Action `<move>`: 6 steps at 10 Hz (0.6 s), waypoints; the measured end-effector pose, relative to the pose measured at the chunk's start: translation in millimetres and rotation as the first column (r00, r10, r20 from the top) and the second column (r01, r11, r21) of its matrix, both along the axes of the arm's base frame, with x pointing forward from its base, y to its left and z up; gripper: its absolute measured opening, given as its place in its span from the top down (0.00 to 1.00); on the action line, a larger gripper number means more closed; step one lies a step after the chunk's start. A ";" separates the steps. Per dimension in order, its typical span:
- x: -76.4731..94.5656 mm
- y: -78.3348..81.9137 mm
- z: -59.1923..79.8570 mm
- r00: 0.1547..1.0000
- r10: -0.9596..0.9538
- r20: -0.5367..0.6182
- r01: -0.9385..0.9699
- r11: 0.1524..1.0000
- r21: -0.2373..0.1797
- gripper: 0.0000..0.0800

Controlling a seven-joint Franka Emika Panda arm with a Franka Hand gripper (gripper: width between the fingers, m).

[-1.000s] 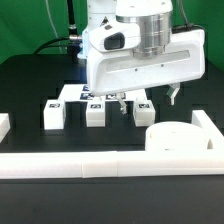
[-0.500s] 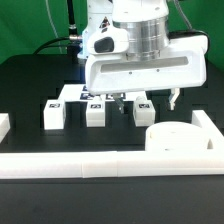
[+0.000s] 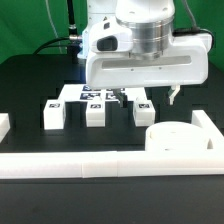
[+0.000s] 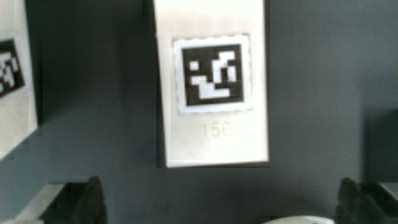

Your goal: Assemble stool

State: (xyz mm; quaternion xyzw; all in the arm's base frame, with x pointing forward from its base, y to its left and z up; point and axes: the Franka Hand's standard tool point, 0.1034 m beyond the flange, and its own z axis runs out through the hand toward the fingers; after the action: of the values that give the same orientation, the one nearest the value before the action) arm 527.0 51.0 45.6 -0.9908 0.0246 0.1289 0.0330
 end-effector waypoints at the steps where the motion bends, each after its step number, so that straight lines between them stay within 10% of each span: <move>1: -4.7 -0.4 0.2 0.996 0.005 -0.094 -0.005 1.000 0.004 0.19; 6: -13.1 1.3 -10.9 0.922 0.001 -0.388 -0.003 1.000 -0.005 0.19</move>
Offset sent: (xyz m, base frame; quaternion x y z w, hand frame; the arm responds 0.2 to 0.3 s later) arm 0.0000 0.0000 0.0000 0.0000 -0.1938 0.0000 0.9810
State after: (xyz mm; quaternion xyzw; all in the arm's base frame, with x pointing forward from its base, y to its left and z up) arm 514.0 52.2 34.8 -0.9458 0.0302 0.3223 0.0248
